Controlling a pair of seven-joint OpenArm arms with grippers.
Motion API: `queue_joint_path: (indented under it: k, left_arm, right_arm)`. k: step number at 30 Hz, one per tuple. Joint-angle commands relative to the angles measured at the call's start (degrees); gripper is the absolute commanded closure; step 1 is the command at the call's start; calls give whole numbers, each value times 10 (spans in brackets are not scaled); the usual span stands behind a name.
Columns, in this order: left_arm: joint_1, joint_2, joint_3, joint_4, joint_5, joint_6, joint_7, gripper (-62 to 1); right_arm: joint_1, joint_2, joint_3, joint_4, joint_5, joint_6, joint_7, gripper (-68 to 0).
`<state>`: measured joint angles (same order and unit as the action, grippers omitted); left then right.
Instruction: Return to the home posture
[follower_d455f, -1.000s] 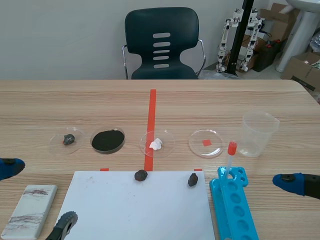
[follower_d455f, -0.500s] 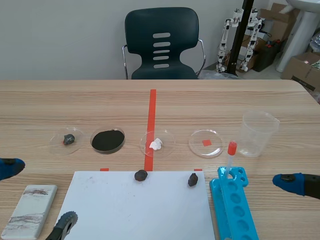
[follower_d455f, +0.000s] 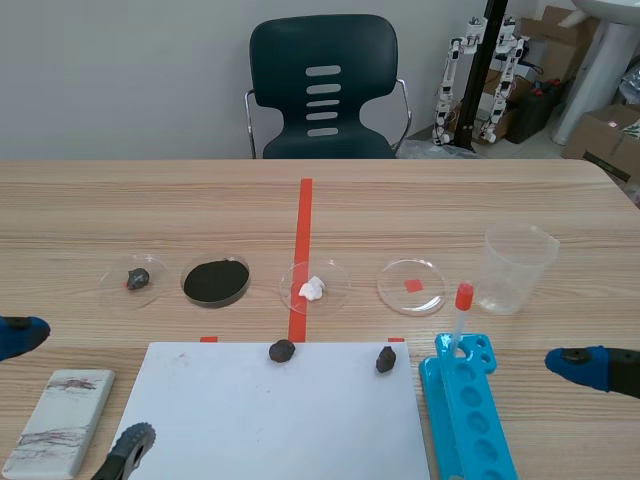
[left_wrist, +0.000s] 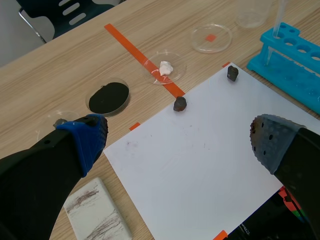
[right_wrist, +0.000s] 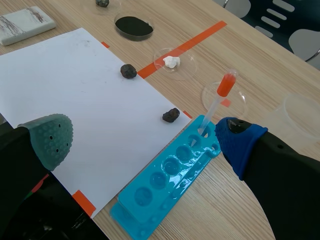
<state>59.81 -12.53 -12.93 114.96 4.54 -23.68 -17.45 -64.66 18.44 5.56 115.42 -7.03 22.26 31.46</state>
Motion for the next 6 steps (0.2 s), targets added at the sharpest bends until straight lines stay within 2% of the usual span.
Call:
queue_joint_path:
  k: [1,6]
  left_arm:
    - [0,3,0,12,-5,-1,-10,-598]
    - [0,3,0,12,-5,-1,-10,-598]
  right_arm:
    - [-1,0,3,5,6,-2,8,-591]
    - [-1,0,3,5,6,-2,8,-591]
